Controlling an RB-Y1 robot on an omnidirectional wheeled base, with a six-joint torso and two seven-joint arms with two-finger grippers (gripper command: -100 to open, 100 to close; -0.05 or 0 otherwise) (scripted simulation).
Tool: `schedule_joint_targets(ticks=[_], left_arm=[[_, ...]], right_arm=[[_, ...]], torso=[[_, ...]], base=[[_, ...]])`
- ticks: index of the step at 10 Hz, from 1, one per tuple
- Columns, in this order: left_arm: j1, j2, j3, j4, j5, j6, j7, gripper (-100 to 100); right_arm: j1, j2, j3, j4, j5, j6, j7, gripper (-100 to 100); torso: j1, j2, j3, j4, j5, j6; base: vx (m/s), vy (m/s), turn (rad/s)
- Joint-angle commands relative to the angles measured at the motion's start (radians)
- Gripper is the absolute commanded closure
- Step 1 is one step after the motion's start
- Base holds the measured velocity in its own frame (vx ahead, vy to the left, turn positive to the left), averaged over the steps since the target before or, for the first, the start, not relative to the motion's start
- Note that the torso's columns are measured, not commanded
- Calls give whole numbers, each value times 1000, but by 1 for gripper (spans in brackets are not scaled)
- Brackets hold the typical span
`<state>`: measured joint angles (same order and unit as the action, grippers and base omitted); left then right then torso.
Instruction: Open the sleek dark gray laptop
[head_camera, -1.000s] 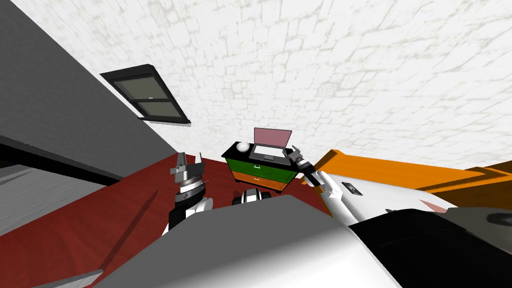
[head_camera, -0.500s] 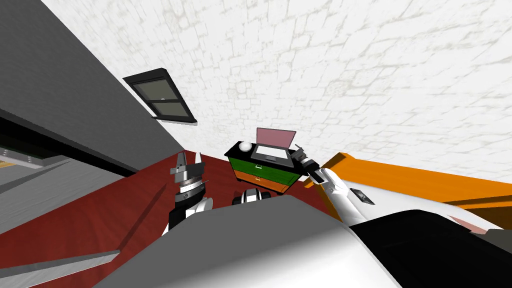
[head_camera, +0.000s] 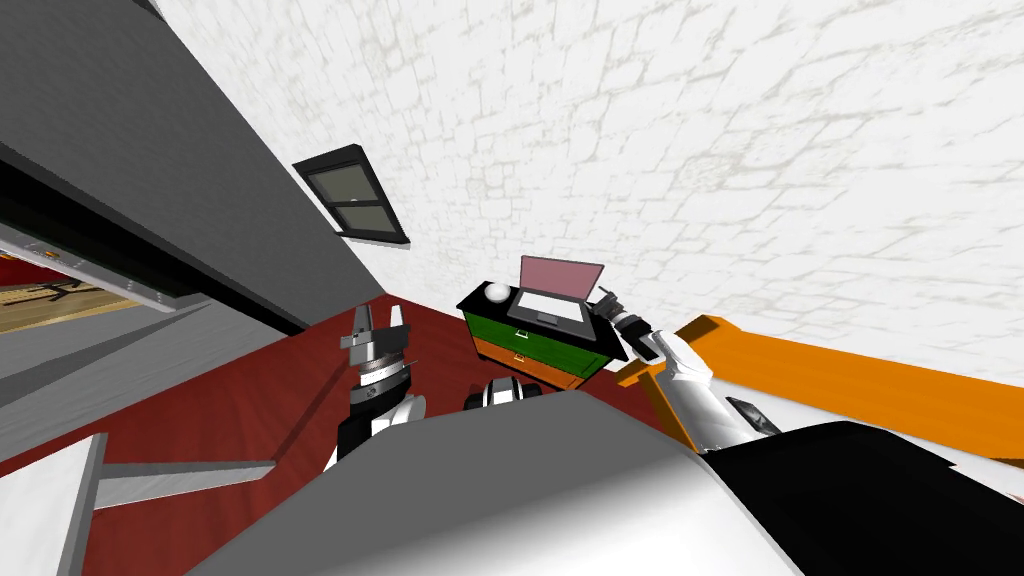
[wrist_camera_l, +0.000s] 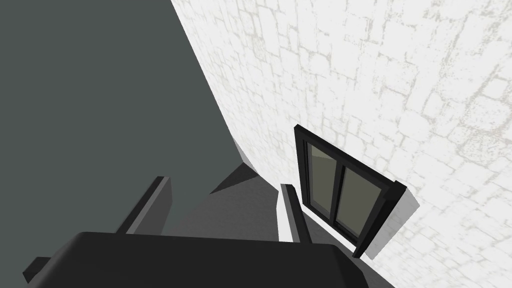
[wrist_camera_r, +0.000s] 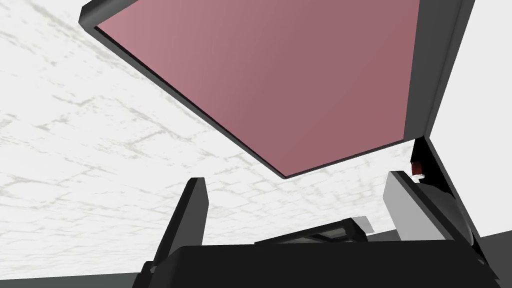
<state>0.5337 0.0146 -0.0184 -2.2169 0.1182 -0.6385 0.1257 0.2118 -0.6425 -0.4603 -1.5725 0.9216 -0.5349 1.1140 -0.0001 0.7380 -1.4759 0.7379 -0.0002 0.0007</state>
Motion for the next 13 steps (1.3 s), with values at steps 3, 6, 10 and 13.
schedule_joint_targets(ticks=[3, 6, 10, 13], left_arm=[[0, 0, 0, 0, 0, 0, 0, 0], [0, 0, 0, 0, 0, 0, 0, 0], [0, 0, 0, 0, 0, 0, 0, 0], [0, 0, 0, 0, 0, 0, 0, 0]], right_arm=[[-36, -54, -50, 87, 91, 0, 104, -100], [-64, -101, -92, 155, 166, 3, 184, -100], [-100, -170, -148, 244, 266, 6, 288, -100], [-120, -215, -180, 292, 322, 8, 351, -100]], torso=[[0, 0, 0, 0, 0, -1], [0, 0, 0, 0, 0, -1], [0, 0, 0, 0, 0, -1], [0, 0, 0, 0, 0, -1]], base=[[-2, -10, 99], [-3, -12, 145], [-3, -9, 130], [-4, -11, 103]])
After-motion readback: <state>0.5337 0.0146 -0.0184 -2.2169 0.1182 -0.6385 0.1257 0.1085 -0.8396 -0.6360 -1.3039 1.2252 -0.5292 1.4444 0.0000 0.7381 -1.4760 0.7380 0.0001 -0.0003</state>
